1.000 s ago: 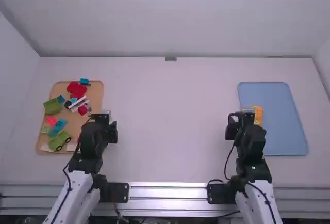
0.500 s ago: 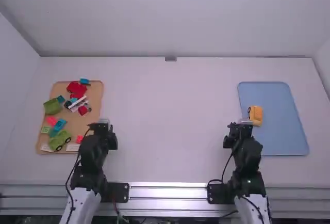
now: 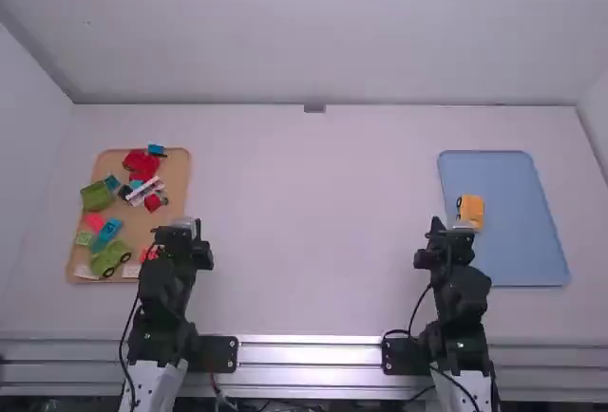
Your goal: Assemble lego blocks to make yellow taxi
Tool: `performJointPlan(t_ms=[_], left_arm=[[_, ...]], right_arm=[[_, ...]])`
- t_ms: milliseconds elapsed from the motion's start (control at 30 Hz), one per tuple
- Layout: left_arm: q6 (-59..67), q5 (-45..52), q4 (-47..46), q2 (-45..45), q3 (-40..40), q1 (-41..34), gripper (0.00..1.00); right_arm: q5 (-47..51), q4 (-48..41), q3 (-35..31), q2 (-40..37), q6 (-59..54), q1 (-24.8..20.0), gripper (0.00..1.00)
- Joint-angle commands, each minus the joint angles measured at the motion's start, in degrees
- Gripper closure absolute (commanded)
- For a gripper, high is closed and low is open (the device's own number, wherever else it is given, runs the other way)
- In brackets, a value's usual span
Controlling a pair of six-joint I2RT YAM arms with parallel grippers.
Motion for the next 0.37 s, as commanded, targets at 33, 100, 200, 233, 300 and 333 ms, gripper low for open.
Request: performJointPlan(t_ms=[33,100,200,233,300,333], left_arm=[[0.4,-0.1,-0.3,-2.8,-0.5,0.0,1.00],[0.4,-0.1,-0.3,-4.0,-0.5,0.0,1.00],[0.4,-0.1,-0.3,-5.7,-0.5,0.0,1.00],[0.4,-0.1,-0.3,-6.3,-0.5,0.0,1.00],[0.4,-0.1,-0.3,-7.1,-0.5,0.0,1.00],[0.4,-0.1,-0.3,-7.1,-0.5,0.0,1.00]], right_arm=[[0.2,-0.3,-0.6,-2.5,0.2,0.0,1.00],[0.2,-0.3,-0.6,-3.5,0.2,0.0,1.00],[0.2,-0.3,-0.6,-3.8,0.2,0.0,1.00],[0.2,-0.3,-0.6,-3.8,0.2,0.0,1.00],[0.2,-0.3,-0.6,-3.8,0.2,0.0,1.00],[0.2,-0.3,-0.6,-3.8,0.2,0.0,1.00]])
